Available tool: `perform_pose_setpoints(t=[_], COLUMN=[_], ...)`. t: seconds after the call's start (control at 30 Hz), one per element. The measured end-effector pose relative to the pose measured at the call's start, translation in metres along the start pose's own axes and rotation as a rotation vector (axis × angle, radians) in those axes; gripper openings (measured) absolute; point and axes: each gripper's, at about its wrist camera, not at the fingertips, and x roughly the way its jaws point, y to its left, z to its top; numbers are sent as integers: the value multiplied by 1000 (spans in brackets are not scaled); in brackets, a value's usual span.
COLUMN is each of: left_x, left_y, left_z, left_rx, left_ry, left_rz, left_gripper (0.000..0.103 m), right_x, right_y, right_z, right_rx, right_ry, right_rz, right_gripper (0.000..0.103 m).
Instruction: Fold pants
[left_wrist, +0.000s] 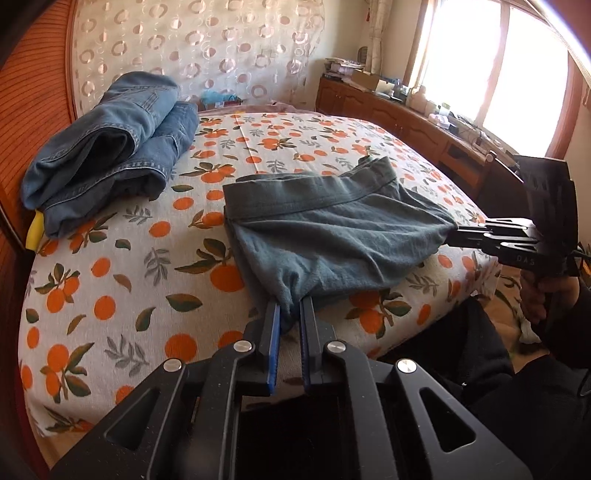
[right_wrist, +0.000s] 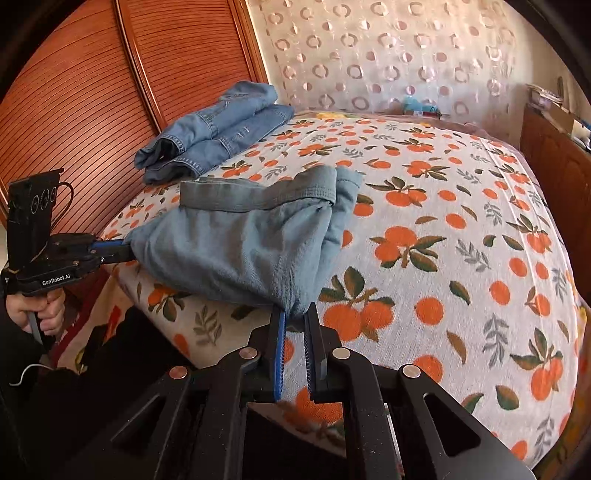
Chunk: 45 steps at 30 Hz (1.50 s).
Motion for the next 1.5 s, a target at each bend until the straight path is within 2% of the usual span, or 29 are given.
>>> perform_pose_setpoints(t=[0.27,0.37,0.53,0.67,0.77,1.07,1.1,1.13,1.2,1.37,1.5], left_x=[-6,-11,-22,-20,-14,3,4,6,8,19,36], left_y=[-7,-5,3,5,6,3,3,3,3,5,11], left_z=[-3,-3,4,10,13,26,27,29,31,41,46], left_rx=[9,-8,-50,-64,-75,-50,-49,-50,-53,-53,-54], left_ry=[6,3,-34,-38,-30,-14,-13,-14,-23,-25,5], left_rz=[5,36,54,61,65,72,73,72,69,78,98], left_gripper=[11,11,26,33,46,48,52,63,75,76,76], right_x=[-8,-12,-24,-39,-42,-2,5,10,20,40,43], right_y=[4,4,5,6,10,30,33,34,34,24,18], right_z=[6,5,8,13,19,36,36,36,36,31,33], right_rx=[-12,-4,-11,-3,-12,-64,-68,-73,-80,-64,-43], right_ry=[-10,-12,-36,-82,-101,-78,-66,-56,-40,14,4], right_rz=[-2,-6,-39,-54,-61,-19,-14,-12,-11,-41,-42], right_gripper=[9,11,13,13,15,29,30,31,33,40,42])
